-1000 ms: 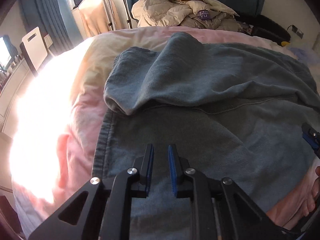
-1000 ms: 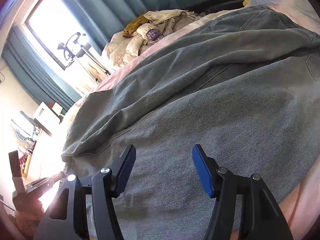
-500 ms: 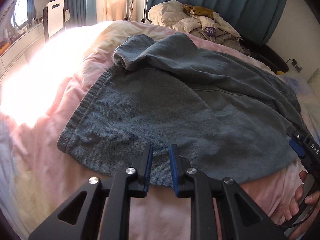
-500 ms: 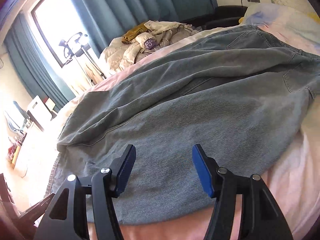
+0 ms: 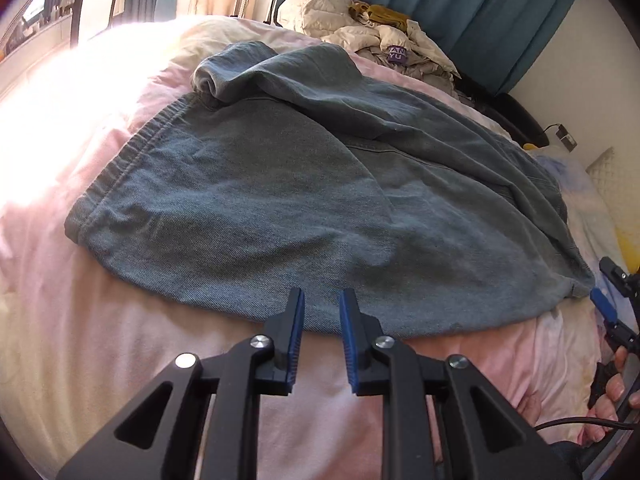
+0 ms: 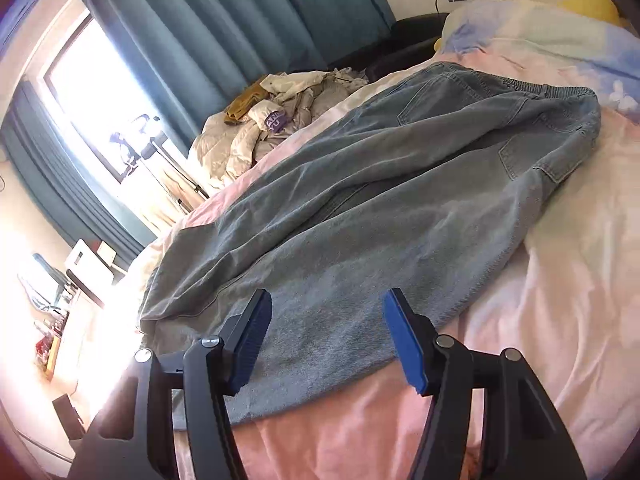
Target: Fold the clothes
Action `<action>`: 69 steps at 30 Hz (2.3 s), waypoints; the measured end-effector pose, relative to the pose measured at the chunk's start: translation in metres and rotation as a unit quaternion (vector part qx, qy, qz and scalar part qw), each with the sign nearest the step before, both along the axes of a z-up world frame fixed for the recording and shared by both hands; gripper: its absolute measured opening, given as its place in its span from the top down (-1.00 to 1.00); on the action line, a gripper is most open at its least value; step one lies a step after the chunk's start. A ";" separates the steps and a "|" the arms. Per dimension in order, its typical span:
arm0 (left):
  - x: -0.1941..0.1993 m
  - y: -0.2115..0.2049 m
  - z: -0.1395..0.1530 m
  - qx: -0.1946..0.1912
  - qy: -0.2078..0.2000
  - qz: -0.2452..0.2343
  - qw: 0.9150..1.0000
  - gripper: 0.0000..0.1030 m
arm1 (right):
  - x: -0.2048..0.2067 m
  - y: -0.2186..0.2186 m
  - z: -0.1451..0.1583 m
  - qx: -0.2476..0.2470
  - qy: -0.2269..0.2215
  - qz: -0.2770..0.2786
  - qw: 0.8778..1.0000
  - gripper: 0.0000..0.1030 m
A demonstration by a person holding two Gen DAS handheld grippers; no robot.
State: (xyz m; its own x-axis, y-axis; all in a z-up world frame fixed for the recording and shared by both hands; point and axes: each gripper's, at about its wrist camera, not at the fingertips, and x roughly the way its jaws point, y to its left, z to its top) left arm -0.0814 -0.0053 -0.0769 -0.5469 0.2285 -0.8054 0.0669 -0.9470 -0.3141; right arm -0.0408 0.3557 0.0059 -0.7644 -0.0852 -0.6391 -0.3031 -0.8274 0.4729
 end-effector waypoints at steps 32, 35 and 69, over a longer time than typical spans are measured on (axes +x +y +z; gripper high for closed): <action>-0.024 -0.067 -0.100 0.386 -0.149 0.119 0.903 0.51 | 0.068 0.332 -0.106 -0.217 -0.025 -0.281 0.934 -0.15; -0.027 -0.066 -0.107 0.421 -0.142 0.133 0.886 0.51 | 0.057 0.353 -0.114 -0.229 -0.016 -0.281 0.932 -0.15; -0.057 -0.057 -0.023 0.455 -0.014 0.153 0.877 0.96 | -0.085 0.376 0.005 -0.067 -0.060 -0.235 0.968 0.87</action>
